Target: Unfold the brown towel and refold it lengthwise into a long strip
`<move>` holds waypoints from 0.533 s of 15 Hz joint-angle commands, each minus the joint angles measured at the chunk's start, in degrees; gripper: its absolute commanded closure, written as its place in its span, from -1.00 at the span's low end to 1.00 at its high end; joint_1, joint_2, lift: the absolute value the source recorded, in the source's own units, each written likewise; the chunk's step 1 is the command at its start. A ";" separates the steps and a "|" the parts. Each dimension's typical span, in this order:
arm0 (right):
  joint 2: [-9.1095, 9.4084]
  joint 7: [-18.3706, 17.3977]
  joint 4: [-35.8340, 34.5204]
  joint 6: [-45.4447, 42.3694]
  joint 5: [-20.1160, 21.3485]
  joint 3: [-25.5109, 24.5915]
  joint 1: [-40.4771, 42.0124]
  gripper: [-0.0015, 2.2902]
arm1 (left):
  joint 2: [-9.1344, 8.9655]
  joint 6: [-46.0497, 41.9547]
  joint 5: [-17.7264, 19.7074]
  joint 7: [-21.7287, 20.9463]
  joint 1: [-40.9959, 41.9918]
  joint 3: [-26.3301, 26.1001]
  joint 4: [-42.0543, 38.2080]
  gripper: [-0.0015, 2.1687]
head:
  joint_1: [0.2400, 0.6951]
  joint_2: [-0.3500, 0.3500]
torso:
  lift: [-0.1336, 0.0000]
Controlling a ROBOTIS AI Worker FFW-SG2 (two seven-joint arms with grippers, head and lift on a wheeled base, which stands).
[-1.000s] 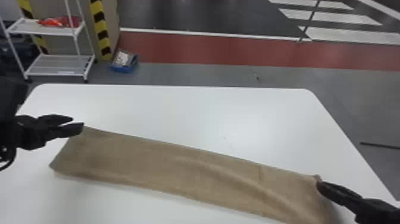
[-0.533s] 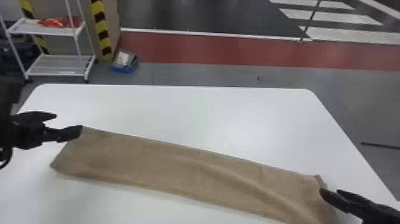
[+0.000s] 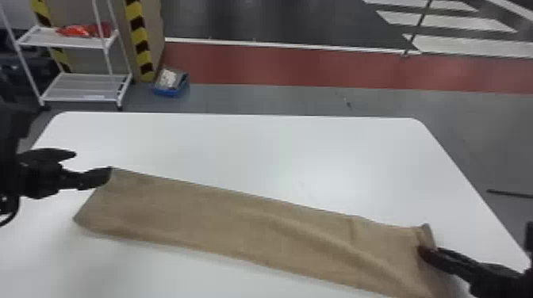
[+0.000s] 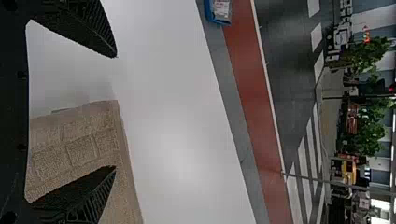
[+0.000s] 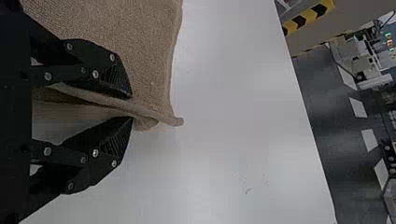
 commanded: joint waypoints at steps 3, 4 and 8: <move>-1.37 -0.44 1.11 2.10 2.38 1.11 -5.91 0.29 | 0.06 -0.37 0.09 0.13 0.02 0.03 0.09 -0.96 | 1.00 -0.32 | -0.85; -2.07 -0.35 2.51 3.16 3.26 1.55 -8.72 0.29 | -0.02 -0.37 0.09 0.22 0.02 0.12 0.09 -0.96 | 1.00 -0.32 | -0.85; -6.20 -0.53 12.62 3.68 9.06 7.35 -23.22 0.29 | -0.20 -0.19 0.09 0.22 0.10 0.38 0.00 -0.95 | 1.00 -0.34 | -0.85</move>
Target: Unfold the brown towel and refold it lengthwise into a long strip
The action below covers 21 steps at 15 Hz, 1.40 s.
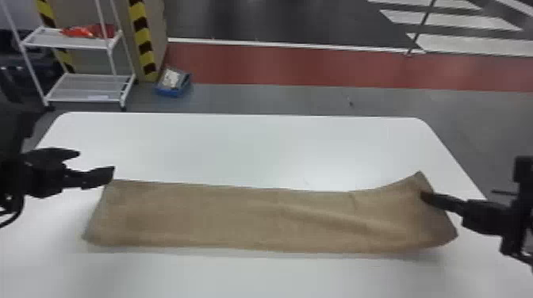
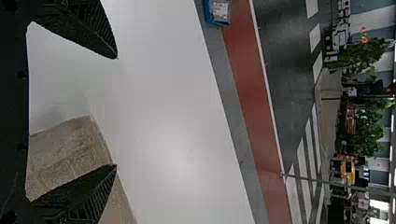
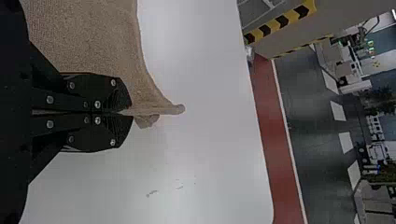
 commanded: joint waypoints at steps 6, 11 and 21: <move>-2.28 -1.68 15.40 -2.53 9.51 9.03 -14.97 0.28 | -0.11 0.03 0.09 -0.01 1.29 1.67 -0.95 -0.95 | 1.00 -0.27 | -0.85; -3.77 -2.03 13.29 -3.23 10.48 5.96 -10.40 -1.00 | 0.06 -0.15 0.01 -0.09 1.55 1.94 -0.95 -0.95 | 1.00 -0.29 | -0.85; -4.21 -0.01 8.28 -2.00 9.95 6.04 -4.07 -0.68 | 0.24 -0.15 -0.35 -0.36 1.91 1.50 -0.95 -0.94 | 1.00 -0.40 | -0.85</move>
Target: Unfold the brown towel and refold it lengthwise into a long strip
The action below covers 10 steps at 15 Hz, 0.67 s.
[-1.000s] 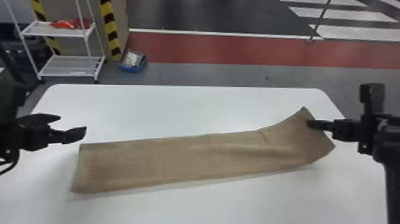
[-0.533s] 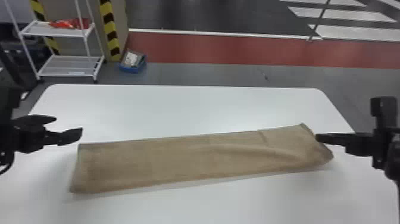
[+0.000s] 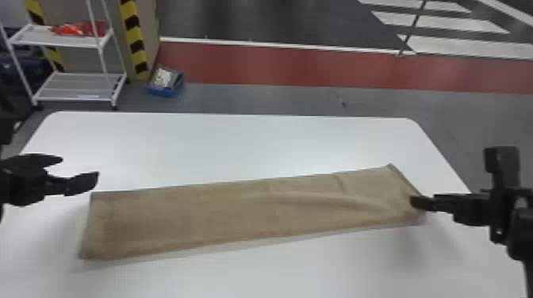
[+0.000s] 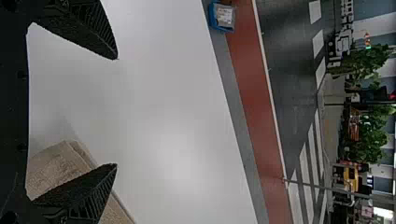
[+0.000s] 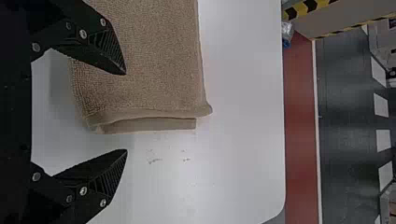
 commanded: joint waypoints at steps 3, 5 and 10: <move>-0.08 -0.02 3.12 -0.78 1.15 2.70 -2.13 -0.48 | 0.29 -0.13 0.25 -0.15 0.77 0.60 0.00 -0.94 | 1.00 -0.36 | -0.85; 0.01 0.59 2.51 -0.78 1.06 3.05 -1.43 -0.14 | 0.29 -0.13 0.25 -0.24 1.12 0.95 0.00 -0.94 | 1.00 -0.34 | -0.85; 0.09 1.65 -2.50 -1.13 -0.70 -1.34 3.14 0.24 | 0.47 -1.19 0.17 -0.06 1.21 1.22 0.09 -0.93 | 1.00 -0.31 | -0.85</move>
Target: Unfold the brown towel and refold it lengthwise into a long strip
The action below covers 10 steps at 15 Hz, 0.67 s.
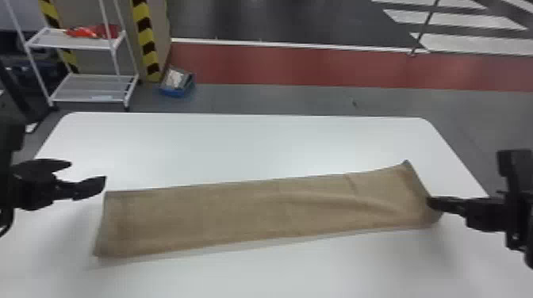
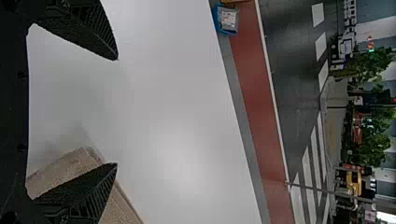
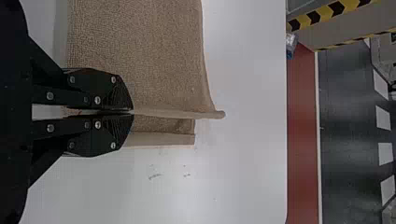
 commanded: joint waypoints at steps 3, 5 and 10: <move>-0.15 -0.20 -0.97 -1.81 -1.44 -3.57 3.03 0.24 | -0.14 -0.23 -0.14 -0.02 -0.05 -0.43 0.00 -0.93 | 1.00 -0.37 | -0.85; -0.33 -0.11 -0.44 -2.52 -1.17 -3.83 4.17 0.23 | -0.23 -0.23 -0.32 -0.02 -0.14 -0.69 0.00 -0.93 | 1.00 -0.41 | -0.85; 0.02 2.27 -3.26 -1.81 -2.84 -7.35 5.67 -1.00 | -0.05 -0.23 -0.32 -0.19 -0.14 -0.16 0.09 -0.93 | 1.00 -0.46 | -0.85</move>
